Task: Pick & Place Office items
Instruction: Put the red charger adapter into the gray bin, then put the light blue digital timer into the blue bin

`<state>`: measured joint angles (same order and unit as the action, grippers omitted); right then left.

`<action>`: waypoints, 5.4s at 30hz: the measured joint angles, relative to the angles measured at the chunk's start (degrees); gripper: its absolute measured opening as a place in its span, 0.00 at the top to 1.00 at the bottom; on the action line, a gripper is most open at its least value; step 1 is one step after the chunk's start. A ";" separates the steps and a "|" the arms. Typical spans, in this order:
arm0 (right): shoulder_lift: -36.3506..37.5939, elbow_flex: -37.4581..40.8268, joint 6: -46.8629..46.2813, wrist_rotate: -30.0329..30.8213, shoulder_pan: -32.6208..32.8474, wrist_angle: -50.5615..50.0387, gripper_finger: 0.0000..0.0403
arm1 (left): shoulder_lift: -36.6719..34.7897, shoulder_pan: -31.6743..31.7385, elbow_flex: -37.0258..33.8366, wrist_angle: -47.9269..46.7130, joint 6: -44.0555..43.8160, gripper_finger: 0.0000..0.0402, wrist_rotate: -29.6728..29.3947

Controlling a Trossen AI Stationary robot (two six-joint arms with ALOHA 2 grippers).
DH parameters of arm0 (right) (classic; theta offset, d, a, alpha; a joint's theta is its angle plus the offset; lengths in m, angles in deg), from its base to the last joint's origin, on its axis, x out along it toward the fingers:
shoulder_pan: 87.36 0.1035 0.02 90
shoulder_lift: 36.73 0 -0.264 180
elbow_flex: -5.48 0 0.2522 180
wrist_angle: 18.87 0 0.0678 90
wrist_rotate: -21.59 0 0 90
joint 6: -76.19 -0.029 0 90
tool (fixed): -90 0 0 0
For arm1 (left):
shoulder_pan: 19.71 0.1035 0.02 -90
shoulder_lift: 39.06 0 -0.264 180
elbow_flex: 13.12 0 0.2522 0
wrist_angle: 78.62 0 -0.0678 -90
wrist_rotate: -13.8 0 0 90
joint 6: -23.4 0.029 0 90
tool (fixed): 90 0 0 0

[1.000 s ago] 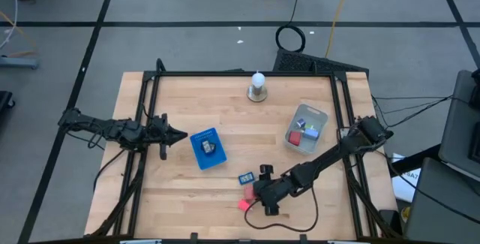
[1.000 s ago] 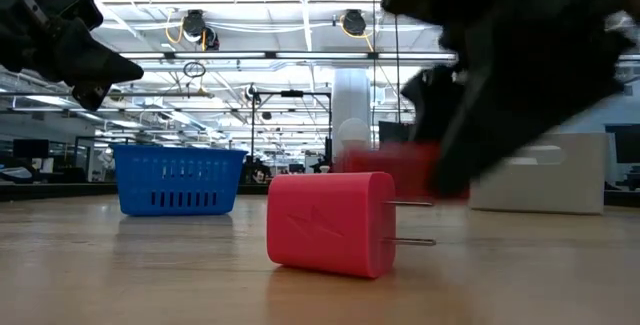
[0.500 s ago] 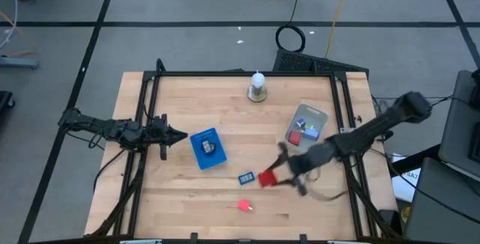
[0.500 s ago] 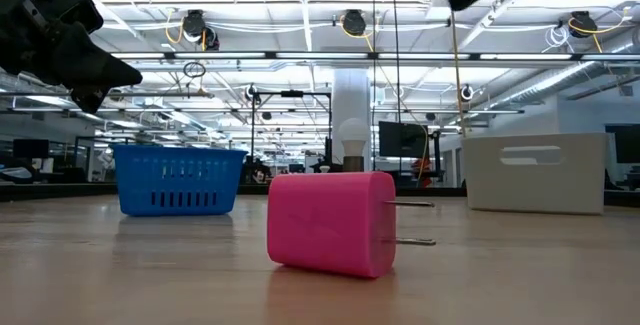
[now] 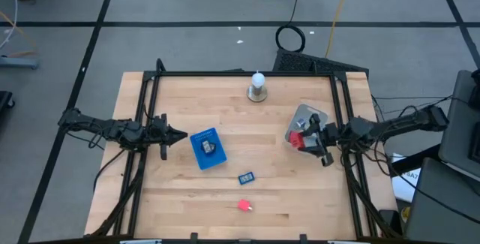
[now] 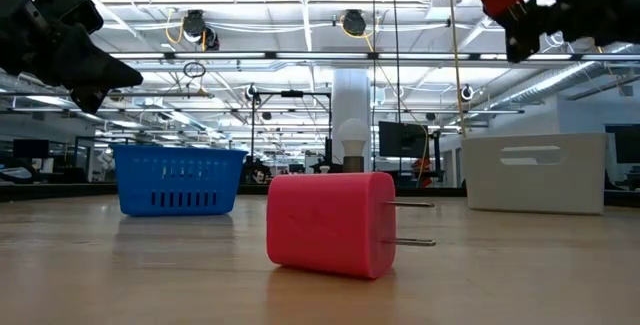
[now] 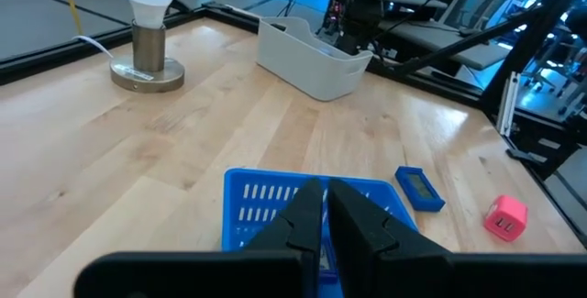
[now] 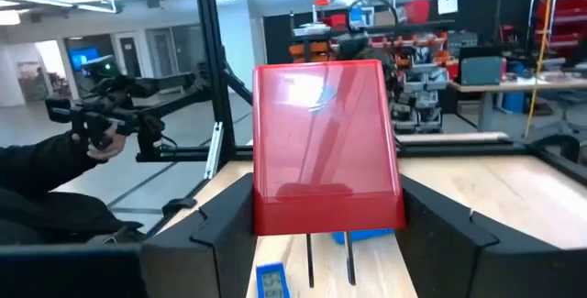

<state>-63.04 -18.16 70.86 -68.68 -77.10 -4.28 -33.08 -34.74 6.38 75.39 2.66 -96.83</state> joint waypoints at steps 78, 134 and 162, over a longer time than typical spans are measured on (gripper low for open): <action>-5.33 -18.85 -2.42 18.08 1.48 -33.05 0.55 | 0.00 -0.02 0.00 -1.00 0.71 0.95 2.63; 13.38 9.01 3.07 19.52 5.59 -13.01 1.00 | 96.26 -2.51 61.27 -1.57 -0.94 0.70 11.77; 13.35 9.01 1.47 19.47 5.59 -14.11 1.00 | 114.87 -0.69 78.79 -19.60 0.48 0.14 12.93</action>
<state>-49.68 -9.15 72.33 -49.21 -71.51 -18.39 81.80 -35.43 85.18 55.79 3.14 -83.90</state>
